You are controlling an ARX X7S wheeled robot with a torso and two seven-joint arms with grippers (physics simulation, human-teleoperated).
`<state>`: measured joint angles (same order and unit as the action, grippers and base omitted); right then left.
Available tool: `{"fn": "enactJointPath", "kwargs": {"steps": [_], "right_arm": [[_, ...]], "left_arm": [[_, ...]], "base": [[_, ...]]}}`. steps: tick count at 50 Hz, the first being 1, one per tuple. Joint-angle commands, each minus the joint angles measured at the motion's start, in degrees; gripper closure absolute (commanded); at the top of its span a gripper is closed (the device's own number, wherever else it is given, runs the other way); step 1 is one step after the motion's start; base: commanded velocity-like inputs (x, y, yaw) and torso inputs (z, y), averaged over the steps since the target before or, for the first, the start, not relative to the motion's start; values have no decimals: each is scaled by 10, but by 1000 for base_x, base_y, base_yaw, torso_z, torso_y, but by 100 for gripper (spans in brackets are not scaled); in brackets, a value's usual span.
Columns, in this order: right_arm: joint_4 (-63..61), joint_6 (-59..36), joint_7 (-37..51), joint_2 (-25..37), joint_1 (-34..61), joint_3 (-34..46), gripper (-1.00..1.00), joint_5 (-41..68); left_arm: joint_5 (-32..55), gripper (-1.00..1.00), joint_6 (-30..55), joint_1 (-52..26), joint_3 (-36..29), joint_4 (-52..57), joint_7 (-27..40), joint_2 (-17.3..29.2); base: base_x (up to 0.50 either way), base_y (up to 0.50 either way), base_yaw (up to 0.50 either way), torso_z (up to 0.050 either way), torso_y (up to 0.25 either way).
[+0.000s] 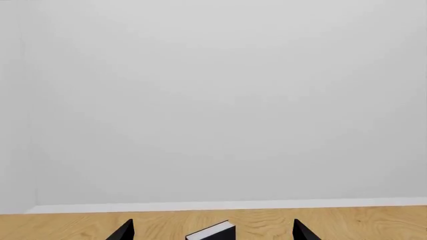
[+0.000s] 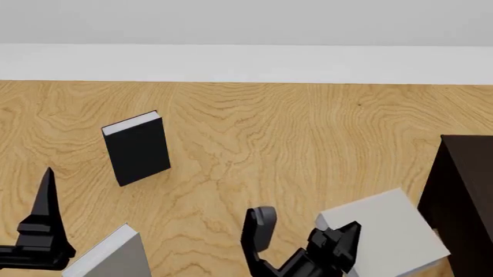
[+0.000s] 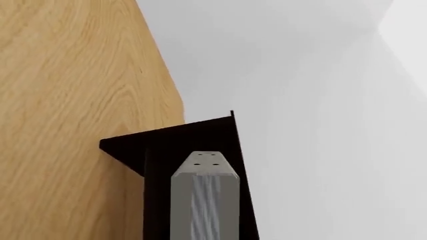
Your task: Pick up the book on the right and place it on the cabinet shelf.
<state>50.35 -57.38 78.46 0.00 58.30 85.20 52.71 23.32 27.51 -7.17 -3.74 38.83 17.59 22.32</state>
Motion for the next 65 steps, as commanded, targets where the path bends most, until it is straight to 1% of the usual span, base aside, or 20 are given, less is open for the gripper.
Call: {"fn": "enactJointPath", "kwargs": {"steps": [1, 6, 42, 57, 65], "right_arm": [[10, -54, 1, 0, 5, 18, 100, -43], [15, -57, -16, 0, -1, 17, 100, -53], [71, -58, -64, 0, -10, 9, 100, -104], [109, -36, -77, 0, -3, 1, 100, -95], [131, -32, -94, 0, 2, -1, 100, -110]], "left_arm": [[0, -100, -3, -1, -4, -2, 0, 2], [2, -100, -3, 0, -3, -1, 1, 3], [6, -100, -7, 0, -7, -3, 5, 7], [4, -100, -7, -4, -13, -7, 7, 9], [-2, -100, -8, -6, -22, -13, 8, 9]], "base": [[0, 0, 0, 0, 0], [0, 0, 0, 0, 2], [0, 0, 0, 0, 1], [0, 0, 0, 0, 1], [0, 0, 0, 0, 1]]}}
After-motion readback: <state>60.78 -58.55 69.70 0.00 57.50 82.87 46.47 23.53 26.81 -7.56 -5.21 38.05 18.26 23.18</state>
